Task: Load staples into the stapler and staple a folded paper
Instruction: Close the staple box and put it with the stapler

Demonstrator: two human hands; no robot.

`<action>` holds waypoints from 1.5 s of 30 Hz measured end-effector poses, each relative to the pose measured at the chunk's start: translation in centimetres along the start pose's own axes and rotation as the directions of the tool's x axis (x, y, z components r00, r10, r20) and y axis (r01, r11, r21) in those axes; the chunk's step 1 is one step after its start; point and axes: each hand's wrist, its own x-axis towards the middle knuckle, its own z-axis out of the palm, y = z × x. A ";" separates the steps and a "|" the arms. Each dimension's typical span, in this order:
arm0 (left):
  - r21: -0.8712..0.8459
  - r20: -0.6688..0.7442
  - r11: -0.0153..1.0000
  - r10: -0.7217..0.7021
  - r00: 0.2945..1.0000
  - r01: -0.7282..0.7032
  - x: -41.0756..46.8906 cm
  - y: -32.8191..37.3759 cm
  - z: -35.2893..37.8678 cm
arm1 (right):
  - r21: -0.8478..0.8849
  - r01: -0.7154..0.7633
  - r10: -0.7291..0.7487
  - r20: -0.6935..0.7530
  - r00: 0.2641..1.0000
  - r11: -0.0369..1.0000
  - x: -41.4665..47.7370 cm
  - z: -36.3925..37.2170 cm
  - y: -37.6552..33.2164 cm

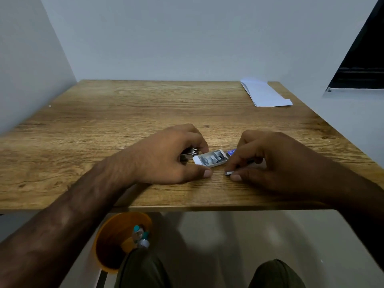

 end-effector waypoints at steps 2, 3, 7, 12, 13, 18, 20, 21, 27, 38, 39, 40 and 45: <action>-0.004 -0.005 1.000 0.007 1.000 -0.007 0.0 0.0 0.0 | -0.017 -0.008 0.008 0.012 1.000 1.000 0.0 0.3 -0.3; -0.008 -0.008 1.000 0.011 1.000 -0.011 0.0 0.0 0.0 | -0.024 -0.007 0.008 0.014 1.000 1.000 0.0 0.4 -0.5; -0.025 -0.016 1.000 0.009 1.000 -0.009 -0.2 0.0 0.1 | 0.046 0.021 -0.017 -0.099 0.995 0.999 0.1 0.2 -0.9; -0.034 -0.019 0.999 0.007 1.000 -0.008 -0.1 -0.2 0.2 | 0.180 0.047 -0.006 -0.224 0.975 0.982 1.0 0.3 -1.6; -0.038 -0.022 0.999 0.009 1.000 -0.010 -0.1 -0.2 0.2 | 0.207 0.050 -0.001 -0.228 0.974 0.977 1.2 0.4 -1.8; -0.048 -0.029 0.999 0.014 0.999 -0.015 -0.2 -0.5 0.3 | 0.249 -0.002 0.038 -0.139 0.990 0.969 2.2 0.7 -1.7; -0.056 -0.035 0.998 0.019 0.999 -0.021 -0.1 -0.6 0.4 | 0.297 -0.020 0.058 -0.120 0.991 0.955 2.4 0.6 -1.6; -0.064 -0.038 0.998 0.021 0.999 -0.024 -0.1 -0.6 0.4 | 0.336 -0.030 0.072 -0.111 0.991 0.941 2.5 0.6 -1.6; -0.068 -0.041 0.997 0.020 0.999 -0.023 0.0 -0.7 0.5 | 0.422 -0.055 0.099 -0.084 0.992 0.905 3.0 0.1 -1.4; -0.052 -0.053 0.998 -0.035 0.998 0.032 0.1 -0.7 0.6 | 0.149 -0.052 0.065 -0.083 0.994 0.988 3.2 0.4 -1.2; -0.056 -0.052 0.998 -0.038 0.998 0.035 0.1 -0.7 0.6 | 0.155 -0.057 0.069 -0.073 0.995 0.986 3.3 0.5 -1.2; -0.061 -0.049 0.997 -0.040 0.998 0.037 0.1 -0.7 0.6 | 0.162 -0.065 0.075 -0.061 0.995 0.985 3.4 0.5 -1.1; -0.085 -0.032 0.996 -0.044 0.999 0.041 0.0 -0.5 0.4 | 0.220 -0.091 0.099 -0.025 0.995 0.971 3.7 0.6 -0.7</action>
